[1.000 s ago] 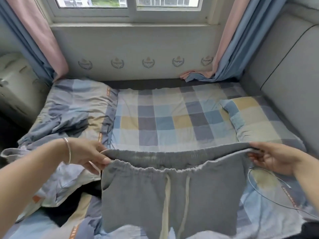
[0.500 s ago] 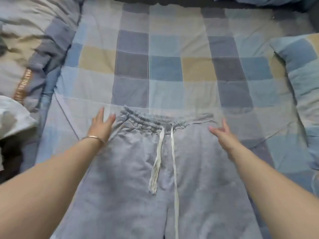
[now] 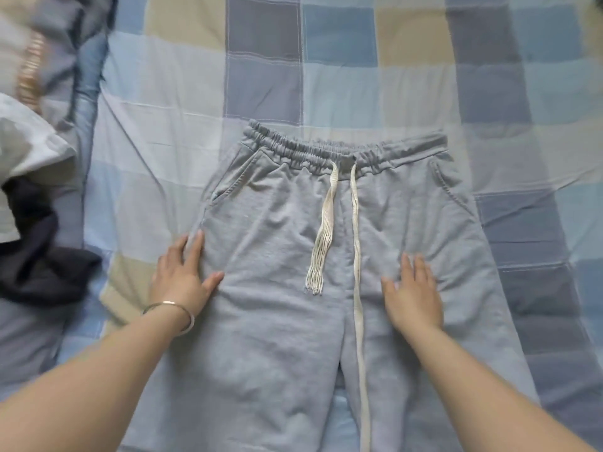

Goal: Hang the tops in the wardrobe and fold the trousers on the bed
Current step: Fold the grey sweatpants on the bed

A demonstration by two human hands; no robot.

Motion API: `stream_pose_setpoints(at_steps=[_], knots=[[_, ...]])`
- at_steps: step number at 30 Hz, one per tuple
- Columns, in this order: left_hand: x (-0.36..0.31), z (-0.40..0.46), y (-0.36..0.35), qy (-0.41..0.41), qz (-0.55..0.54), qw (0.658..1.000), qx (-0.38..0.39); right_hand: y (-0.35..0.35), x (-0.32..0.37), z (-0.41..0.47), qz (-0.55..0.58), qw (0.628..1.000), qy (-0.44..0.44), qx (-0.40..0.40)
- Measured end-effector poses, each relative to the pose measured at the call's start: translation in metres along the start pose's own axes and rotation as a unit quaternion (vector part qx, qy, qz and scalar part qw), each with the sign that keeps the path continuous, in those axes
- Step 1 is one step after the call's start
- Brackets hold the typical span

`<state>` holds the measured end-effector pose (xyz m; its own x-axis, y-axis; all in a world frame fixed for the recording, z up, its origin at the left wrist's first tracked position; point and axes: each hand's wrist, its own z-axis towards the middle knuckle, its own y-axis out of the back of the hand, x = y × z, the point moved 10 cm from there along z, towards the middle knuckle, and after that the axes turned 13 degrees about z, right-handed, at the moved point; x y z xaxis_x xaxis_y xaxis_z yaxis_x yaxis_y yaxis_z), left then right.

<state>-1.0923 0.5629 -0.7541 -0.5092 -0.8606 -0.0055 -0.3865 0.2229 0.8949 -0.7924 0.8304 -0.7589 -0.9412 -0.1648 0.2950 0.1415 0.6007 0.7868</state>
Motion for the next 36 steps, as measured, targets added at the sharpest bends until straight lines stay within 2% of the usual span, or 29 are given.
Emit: stream_pose_setpoints(at_steps=[3,5,8,9,12,15,18,20,21,22,23,25,27,29,34,36], knots=[[0.062,-0.061,-0.028,0.092,-0.095,0.990,0.057,-0.033,-0.023,-0.080,0.077,0.996,0.010,-0.038],[0.095,-0.101,-0.053,0.157,-0.125,0.973,0.118,-0.052,-0.044,-0.124,0.134,0.988,-0.043,-0.069],[0.124,-0.150,-0.089,0.174,-0.104,0.959,0.197,-0.086,-0.073,-0.168,0.116,0.983,-0.143,-0.015],[0.131,-0.161,-0.095,0.177,-0.109,0.957,0.202,-0.088,-0.080,-0.179,0.125,0.976,-0.178,-0.016],[0.145,-0.181,-0.093,0.201,-0.163,0.949,0.180,-0.080,-0.088,-0.202,0.255,0.931,-0.252,-0.070],[0.154,-0.181,-0.086,0.207,-0.147,0.951,0.175,-0.058,-0.040,-0.208,0.411,0.882,-0.205,-0.101],[0.162,-0.174,-0.078,0.222,-0.115,0.952,0.178,-0.043,0.039,-0.203,0.564,0.815,-0.125,-0.039],[0.162,-0.175,-0.081,0.210,-0.073,0.950,0.219,-0.051,0.071,-0.194,0.588,0.802,-0.106,0.009],[0.161,-0.175,-0.079,0.200,-0.051,0.950,0.232,-0.060,0.080,-0.190,0.571,0.813,-0.108,0.032],[0.161,-0.174,-0.075,0.192,-0.039,0.954,0.226,-0.072,0.082,-0.186,0.523,0.843,-0.110,0.056],[0.161,-0.170,-0.066,0.187,-0.039,0.962,0.194,-0.084,0.077,-0.183,0.453,0.882,-0.109,0.071],[0.161,-0.161,-0.041,0.175,-0.027,0.980,0.090,-0.095,0.050,-0.181,0.329,0.935,-0.130,0.032],[0.148,-0.149,-0.029,0.129,-0.006,0.991,0.041,-0.096,0.014,-0.187,0.287,0.939,-0.188,-0.030],[0.135,-0.136,-0.035,0.102,0.001,0.993,0.057,-0.109,-0.011,-0.191,0.278,0.931,-0.235,-0.025],[0.122,-0.123,-0.049,0.125,0.065,0.985,0.097,-0.137,-0.011,-0.189,0.258,0.948,-0.167,0.078],[0.127,-0.126,-0.040,0.155,0.034,0.986,0.059,-0.123,-0.006,-0.189,0.316,0.937,-0.143,0.045]])
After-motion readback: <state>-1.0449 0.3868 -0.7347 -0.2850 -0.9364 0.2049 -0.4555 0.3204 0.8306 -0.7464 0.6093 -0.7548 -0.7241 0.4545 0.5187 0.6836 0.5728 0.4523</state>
